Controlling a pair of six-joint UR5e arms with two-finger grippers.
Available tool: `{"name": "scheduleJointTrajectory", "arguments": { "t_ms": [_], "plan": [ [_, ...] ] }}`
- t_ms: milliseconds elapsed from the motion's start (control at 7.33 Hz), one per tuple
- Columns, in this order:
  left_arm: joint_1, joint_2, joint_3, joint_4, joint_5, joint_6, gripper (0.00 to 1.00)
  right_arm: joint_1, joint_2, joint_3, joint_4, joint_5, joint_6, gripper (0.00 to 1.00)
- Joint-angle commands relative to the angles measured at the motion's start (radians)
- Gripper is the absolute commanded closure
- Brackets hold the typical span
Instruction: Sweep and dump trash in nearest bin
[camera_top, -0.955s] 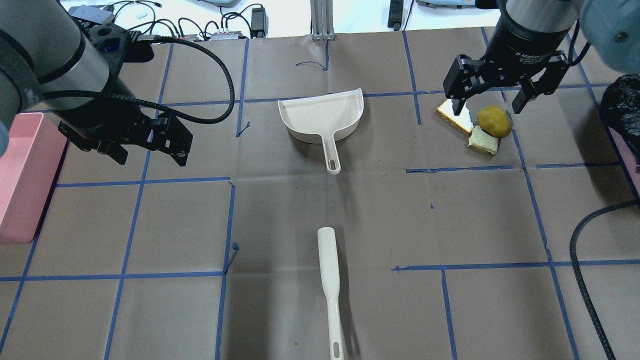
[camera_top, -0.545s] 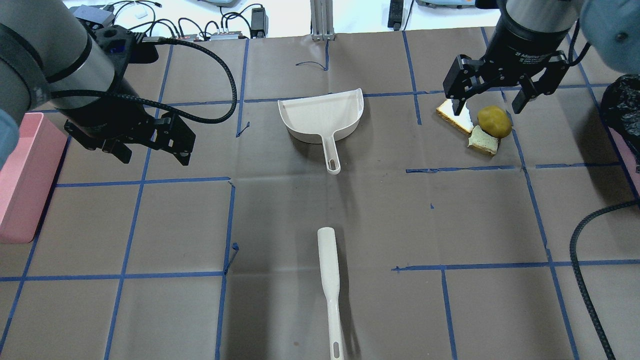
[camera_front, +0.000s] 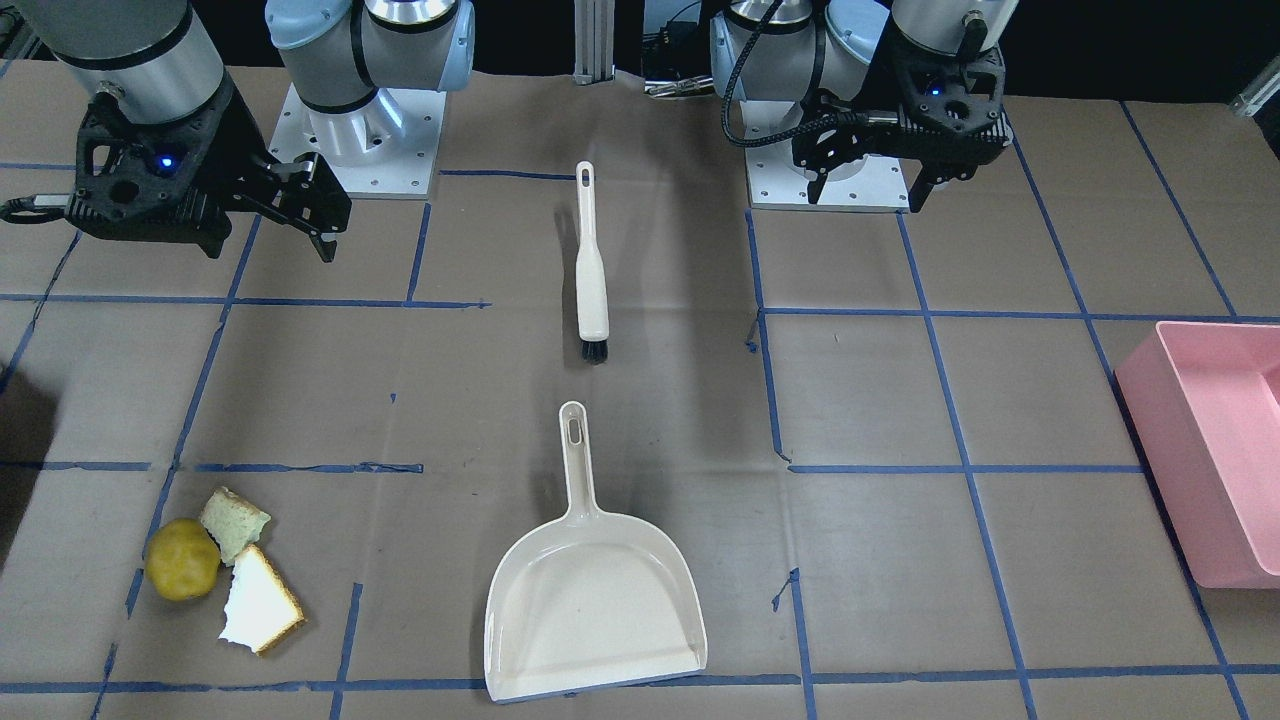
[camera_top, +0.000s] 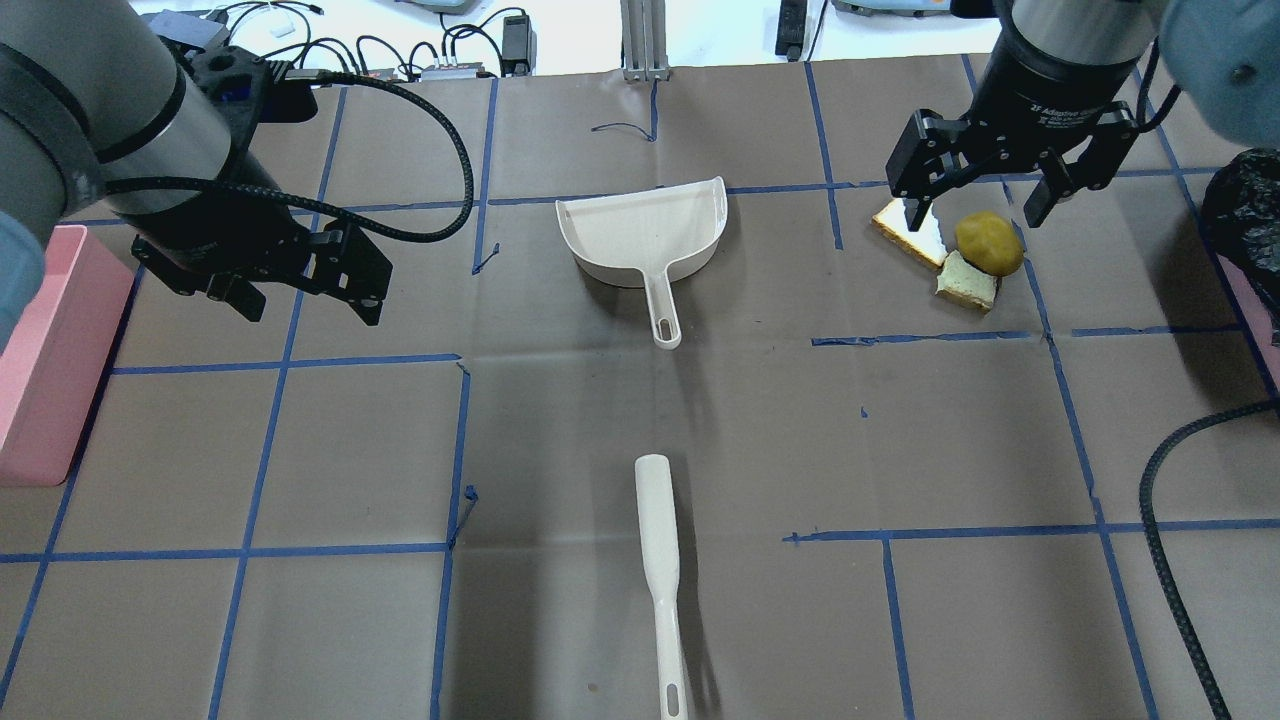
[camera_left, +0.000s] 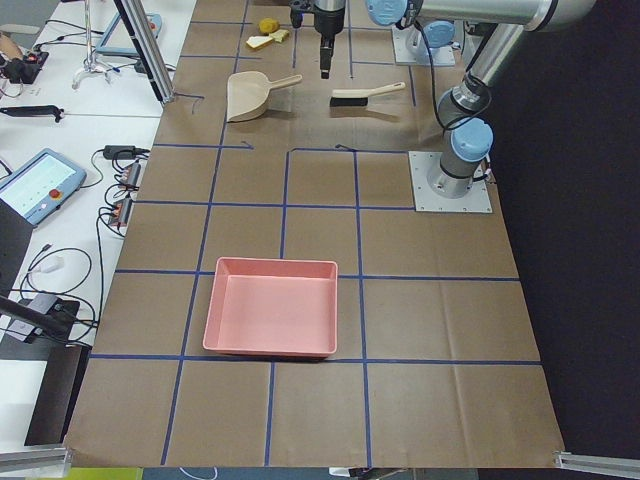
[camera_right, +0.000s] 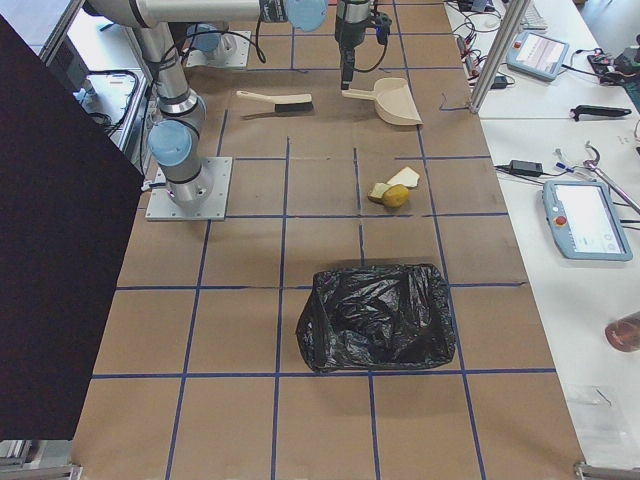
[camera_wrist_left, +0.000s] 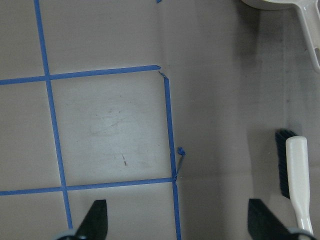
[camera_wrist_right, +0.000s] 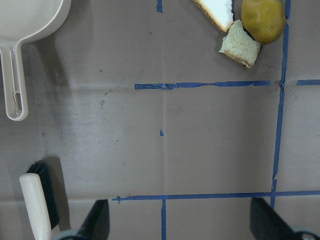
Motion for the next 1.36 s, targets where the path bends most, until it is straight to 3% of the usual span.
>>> {"name": "scheduleJointTrajectory", "arguments": {
  "t_ms": [0, 818, 1227],
  "plan": [
    [0.000, -0.002, -0.004, 0.001, 0.000, -0.013, 0.00, 0.000, 0.000, 0.000, 0.000, 0.000, 0.000, 0.00],
    [0.000, -0.016, 0.003, 0.000, -0.003, -0.011, 0.00, 0.000, 0.000, 0.000, 0.000, 0.000, 0.000, 0.00],
    [0.000, -0.015, 0.012, 0.000, -0.051, -0.011, 0.00, 0.000, 0.000, 0.000, 0.000, 0.000, 0.000, 0.00]
  ]
}}
